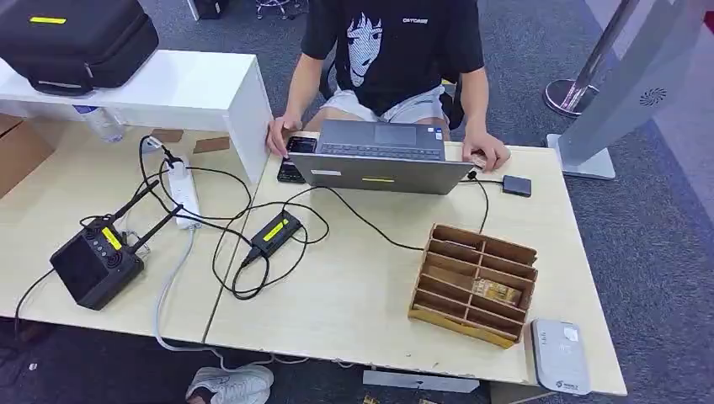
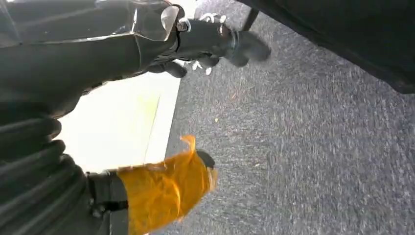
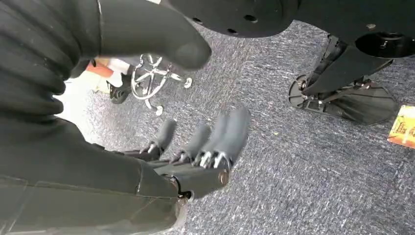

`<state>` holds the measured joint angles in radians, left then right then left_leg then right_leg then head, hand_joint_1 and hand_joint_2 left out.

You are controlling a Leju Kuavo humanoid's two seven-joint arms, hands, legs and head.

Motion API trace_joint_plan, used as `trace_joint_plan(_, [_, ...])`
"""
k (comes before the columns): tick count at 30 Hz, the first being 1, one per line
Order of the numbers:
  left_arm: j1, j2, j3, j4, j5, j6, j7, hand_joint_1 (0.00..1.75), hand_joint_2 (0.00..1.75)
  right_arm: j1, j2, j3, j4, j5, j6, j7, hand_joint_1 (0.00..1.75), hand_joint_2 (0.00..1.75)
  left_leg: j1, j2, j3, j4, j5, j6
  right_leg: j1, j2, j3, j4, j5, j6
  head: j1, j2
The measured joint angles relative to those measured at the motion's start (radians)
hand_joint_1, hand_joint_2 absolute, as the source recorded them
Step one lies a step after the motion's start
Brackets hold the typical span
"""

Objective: Pass the card to the sensor for recognition and then transmit it.

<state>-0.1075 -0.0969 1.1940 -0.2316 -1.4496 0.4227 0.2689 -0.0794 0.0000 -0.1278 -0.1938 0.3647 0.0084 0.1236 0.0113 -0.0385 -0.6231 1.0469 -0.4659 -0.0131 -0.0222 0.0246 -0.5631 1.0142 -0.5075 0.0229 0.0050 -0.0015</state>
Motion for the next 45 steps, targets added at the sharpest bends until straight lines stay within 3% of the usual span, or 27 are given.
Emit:
trace_joint_plan(28, [0.0,0.001,0.0,0.001,0.0,0.0,0.0,0.0,1.75,0.0,0.0,0.0,0.0,0.0,0.002,0.0,1.54,1.75,0.0,0.0,0.0,0.0,0.0,0.0,0.0,0.0,0.0,0.0,0.0,0.0,0.0,0.0])
trace_joint_plan(29, [0.0,0.001,0.0,0.001,0.0,0.0,0.0,0.0,1.75,0.0,0.0,0.0,0.0,0.0,0.003,0.0,1.47,1.75,0.0,0.0,0.0,0.0,0.0,0.0,0.0,0.0,0.0,0.0,0.0,0.0,0.0,0.0])
trace_joint_plan(31, [0.0,0.001,0.0,0.001,0.002,0.001,0.001,0.0,1.75,0.0,0.0,0.0,0.0,0.001,0.004,-0.002,0.0,1.75,0.0,0.0,0.0,0.0,0.0,0.0,0.0,0.0,0.0,0.0,0.0,0.0,0.0,0.0])
trace_joint_plan(36, [0.0,0.001,0.0,0.001,0.004,0.003,0.002,0.03,1.75,0.001,0.0,0.0,0.0,0.01,-0.002,-0.002,0.0,1.75,0.0,0.0,0.0,0.0,0.0,0.0,0.0,0.0,0.0,0.0,0.0,0.0,0.0,0.0])
trace_joint_plan(37, [0.0,0.001,0.0,0.001,0.004,0.003,0.002,1.55,1.75,0.002,0.0,0.0,0.0,0.013,-0.01,0.0,0.0,1.75,0.0,0.0,0.0,0.0,0.0,0.0,0.0,0.0,0.0,0.0,0.0,0.0,0.0,0.0])
trace_joint_plan(38, [0.0,0.001,0.0,0.001,0.004,0.003,0.002,1.68,1.75,0.002,0.0,0.0,0.0,0.015,-0.012,0.001,0.0,1.75,0.0,0.0,0.0,0.0,0.0,0.0,0.0,0.0,0.0,0.0,0.0,0.0,0.0,0.0])
trace_joint_plan(40, [0.0,0.001,0.0,0.002,0.008,-0.003,0.001,1.62,1.75,0.002,0.0,0.0,0.0,0.016,-0.021,0.006,0.0,1.75,0.0,0.0,0.0,0.0,0.0,0.0,0.0,0.0,0.0,0.0,0.0,0.0,0.0,0.0])
trace_joint_plan(45, [0.0,0.001,0.0,0.002,0.016,-0.01,-0.01,1.69,1.75,0.002,0.0,0.0,0.0,0.018,-0.023,0.012,0.0,1.75,0.0,0.0,0.0,0.0,0.0,0.0,0.0,0.0,0.0,0.0,0.0,0.0,0.0,0.0])
